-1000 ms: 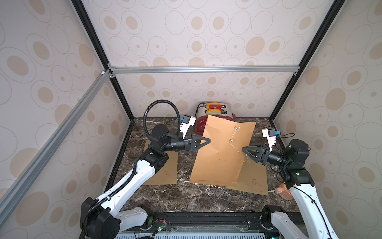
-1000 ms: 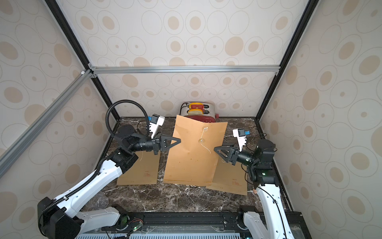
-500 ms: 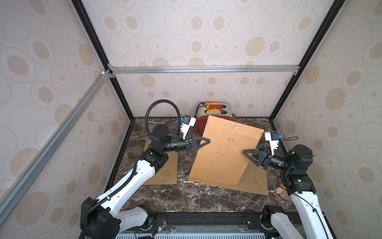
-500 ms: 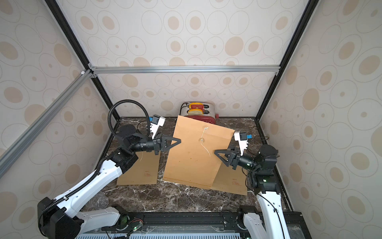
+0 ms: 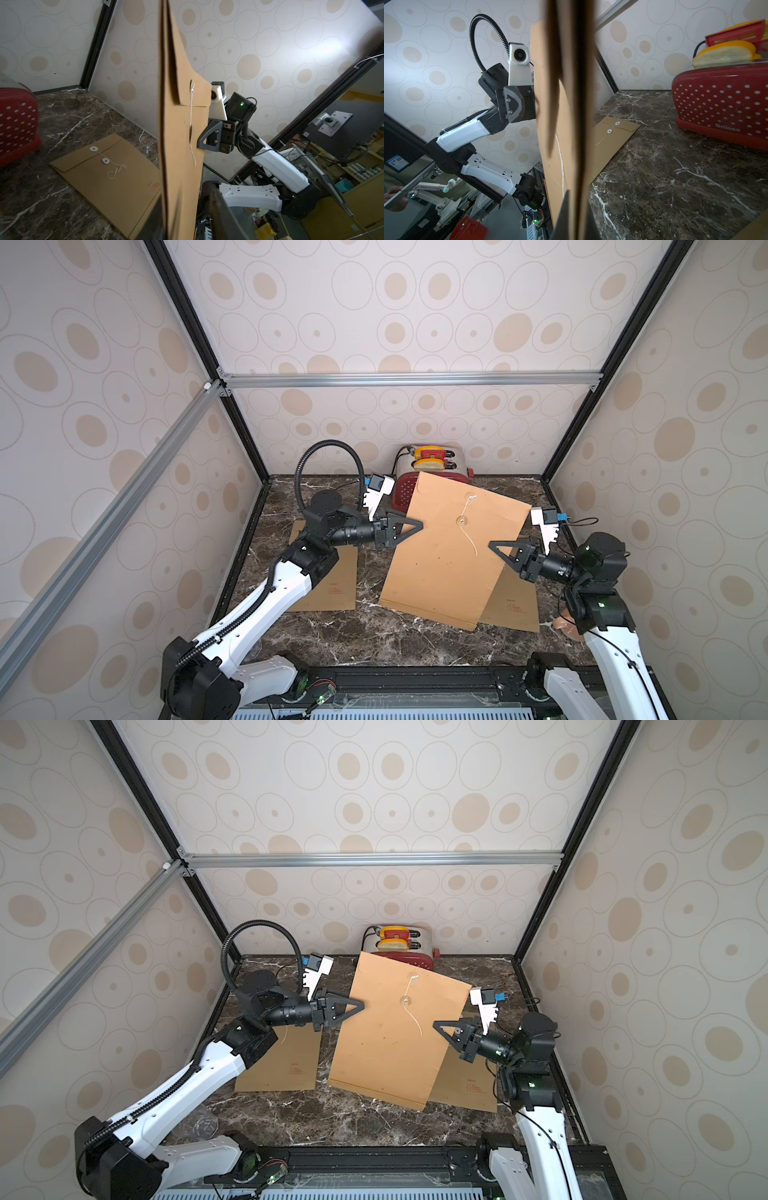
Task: Close the mouth of the file bag
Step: Place the file bag at the center of the board.
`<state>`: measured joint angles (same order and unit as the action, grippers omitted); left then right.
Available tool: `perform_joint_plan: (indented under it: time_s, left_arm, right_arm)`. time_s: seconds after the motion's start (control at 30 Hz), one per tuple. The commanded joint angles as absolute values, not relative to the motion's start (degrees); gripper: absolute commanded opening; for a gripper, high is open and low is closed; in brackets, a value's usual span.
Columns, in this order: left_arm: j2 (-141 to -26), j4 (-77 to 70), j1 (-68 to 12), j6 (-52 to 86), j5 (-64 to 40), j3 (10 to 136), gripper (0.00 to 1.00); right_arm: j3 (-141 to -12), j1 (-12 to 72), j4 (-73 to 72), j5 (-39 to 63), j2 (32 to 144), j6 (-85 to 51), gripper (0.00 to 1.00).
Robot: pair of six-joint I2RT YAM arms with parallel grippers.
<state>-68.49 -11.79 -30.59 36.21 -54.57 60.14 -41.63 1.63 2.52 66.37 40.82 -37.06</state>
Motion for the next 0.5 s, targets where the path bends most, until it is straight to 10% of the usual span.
perform_joint_plan:
  time_s: [0.0,0.47]
  left_arm:
    - [-67.4,-0.7,-30.5,29.1,-48.2,63.8,0.71]
    - [-67.1,14.3,-29.5,28.1,-38.6,64.0,0.83]
  right_arm:
    - [-42.6,1.6,7.7,64.2,42.0,-35.6,0.00]
    - [-39.0,1.8,12.4,59.2,44.6,-38.6,0.01]
